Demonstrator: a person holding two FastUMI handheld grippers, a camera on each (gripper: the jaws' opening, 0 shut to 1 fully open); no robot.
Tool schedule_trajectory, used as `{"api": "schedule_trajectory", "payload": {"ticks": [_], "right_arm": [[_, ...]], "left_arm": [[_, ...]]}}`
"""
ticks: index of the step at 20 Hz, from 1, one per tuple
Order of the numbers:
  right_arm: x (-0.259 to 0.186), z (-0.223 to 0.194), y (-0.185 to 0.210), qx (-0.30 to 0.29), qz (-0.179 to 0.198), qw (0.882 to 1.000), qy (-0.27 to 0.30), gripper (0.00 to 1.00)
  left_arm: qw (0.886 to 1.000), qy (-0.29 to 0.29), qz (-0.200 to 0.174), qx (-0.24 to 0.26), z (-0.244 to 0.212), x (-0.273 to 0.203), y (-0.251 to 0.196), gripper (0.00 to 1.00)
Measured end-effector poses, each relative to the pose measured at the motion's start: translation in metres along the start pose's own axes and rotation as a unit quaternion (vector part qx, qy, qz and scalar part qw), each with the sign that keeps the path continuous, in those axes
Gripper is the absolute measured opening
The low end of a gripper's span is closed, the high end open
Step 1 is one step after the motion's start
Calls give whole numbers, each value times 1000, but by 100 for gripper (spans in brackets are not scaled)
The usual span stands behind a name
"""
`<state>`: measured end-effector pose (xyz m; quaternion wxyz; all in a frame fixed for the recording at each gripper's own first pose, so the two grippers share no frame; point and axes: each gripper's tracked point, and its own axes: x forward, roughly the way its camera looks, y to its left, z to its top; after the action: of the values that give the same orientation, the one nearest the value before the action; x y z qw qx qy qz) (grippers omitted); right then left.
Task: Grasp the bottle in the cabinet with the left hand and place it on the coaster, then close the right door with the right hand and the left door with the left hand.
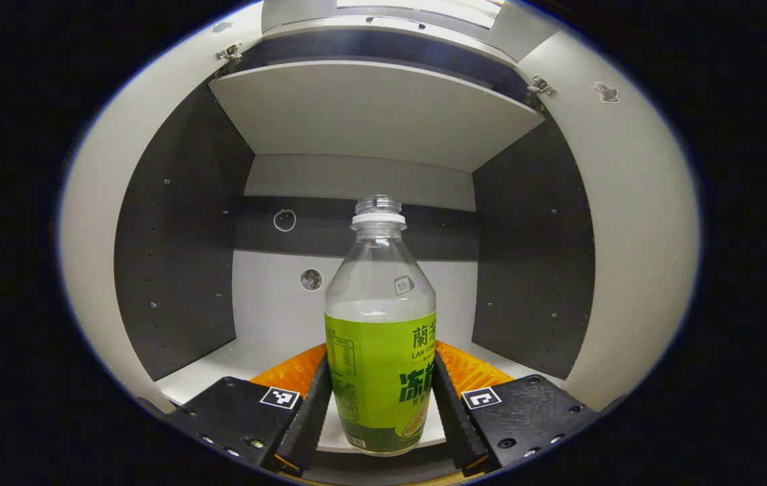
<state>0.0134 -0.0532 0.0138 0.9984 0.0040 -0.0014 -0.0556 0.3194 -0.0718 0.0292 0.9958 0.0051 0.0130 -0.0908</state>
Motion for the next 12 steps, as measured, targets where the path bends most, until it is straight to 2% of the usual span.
{"api": "schedule_trajectory", "payload": {"ticks": [2,3,6,8,10,12], "right_arm": [[-2,2,3,-4,8,1000,-4,99],[-2,3,6,-5,13,1000,-3,99],[-4,8,14,-1,30,1000,-4,99],[-4,13,17,-10,36,999,-7,95],[-1,17,24,-18,48,999,-3,99],[-1,27,31,-10,66,998,0,99]], "left_arm": [[1000,-15,-11,-13,9,-28,-3,69],[1000,-21,-14,-16,11,-43,-4,72],[999,-25,-29,-2,7,-87,-8,72],[999,-23,-32,8,-6,-115,-10,72],[999,-6,-23,22,-34,-142,-8,68],[999,-3,4,39,-65,-168,1,72]]}}
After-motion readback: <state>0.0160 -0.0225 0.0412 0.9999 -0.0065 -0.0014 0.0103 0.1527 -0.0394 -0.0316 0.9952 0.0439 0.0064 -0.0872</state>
